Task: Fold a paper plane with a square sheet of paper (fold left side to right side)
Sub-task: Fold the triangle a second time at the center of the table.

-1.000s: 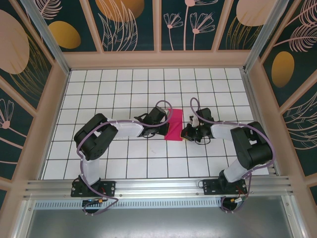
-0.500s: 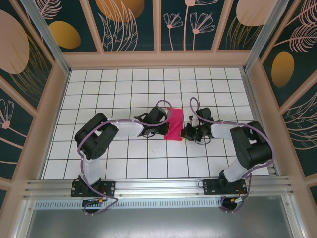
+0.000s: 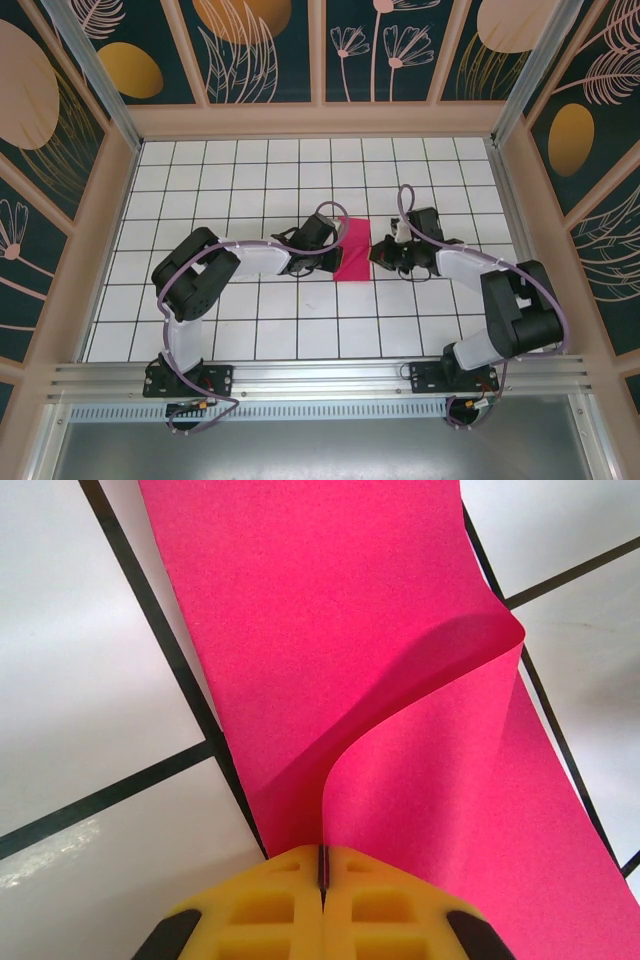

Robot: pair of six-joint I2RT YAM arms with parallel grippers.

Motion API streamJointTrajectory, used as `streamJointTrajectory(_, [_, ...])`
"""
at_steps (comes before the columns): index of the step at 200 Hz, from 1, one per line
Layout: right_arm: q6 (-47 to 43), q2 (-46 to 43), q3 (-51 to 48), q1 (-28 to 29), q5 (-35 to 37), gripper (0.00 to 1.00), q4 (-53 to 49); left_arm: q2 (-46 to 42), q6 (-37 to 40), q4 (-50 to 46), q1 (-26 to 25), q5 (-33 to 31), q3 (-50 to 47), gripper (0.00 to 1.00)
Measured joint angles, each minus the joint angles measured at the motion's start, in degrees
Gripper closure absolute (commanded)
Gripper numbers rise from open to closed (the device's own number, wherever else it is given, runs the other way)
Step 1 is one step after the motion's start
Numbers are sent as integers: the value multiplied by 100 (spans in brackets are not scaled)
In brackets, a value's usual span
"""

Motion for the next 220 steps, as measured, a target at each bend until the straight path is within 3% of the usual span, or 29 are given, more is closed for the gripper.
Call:
streamJointTrajectory(103, [225, 1390, 1003, 577, 103, 96, 328, 11, 26, 0, 0, 9, 9, 96])
streamJointTrajectory(220, [-66, 1613, 1099, 605, 616, 96, -33, 76, 68, -11, 0, 20, 105, 95])
